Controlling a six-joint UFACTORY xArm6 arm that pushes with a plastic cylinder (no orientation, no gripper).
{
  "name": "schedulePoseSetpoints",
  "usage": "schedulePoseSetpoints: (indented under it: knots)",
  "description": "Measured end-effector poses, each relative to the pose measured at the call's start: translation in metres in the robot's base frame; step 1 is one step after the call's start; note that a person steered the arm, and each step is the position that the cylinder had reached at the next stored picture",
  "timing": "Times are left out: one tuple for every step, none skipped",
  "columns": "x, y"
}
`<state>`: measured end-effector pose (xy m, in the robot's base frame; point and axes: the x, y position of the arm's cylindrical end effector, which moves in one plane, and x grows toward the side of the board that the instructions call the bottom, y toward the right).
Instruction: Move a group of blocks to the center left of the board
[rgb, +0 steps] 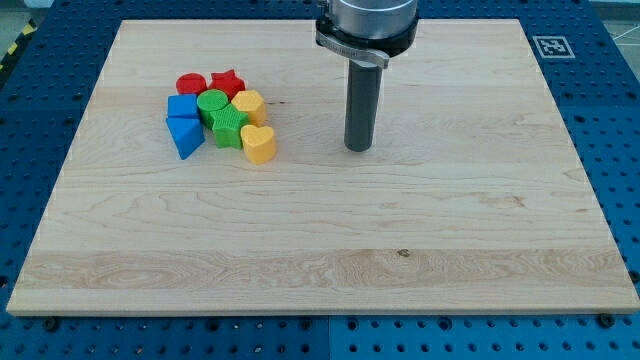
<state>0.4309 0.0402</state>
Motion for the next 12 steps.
schedulePoseSetpoints:
  knots:
    - [-0.008,-0.043]
    - [-0.009,-0.052]
    - [-0.009,-0.052]
    - [-0.01,-0.052]
    - [-0.034,-0.062]
    - [-0.039,-0.064]
    - [-0.039,-0.069]
    - [-0.038,-0.095]
    - [-0.038,-0.125]
    - [-0.038,-0.154]
    - [-0.038,-0.178]
    - [-0.038,-0.191]
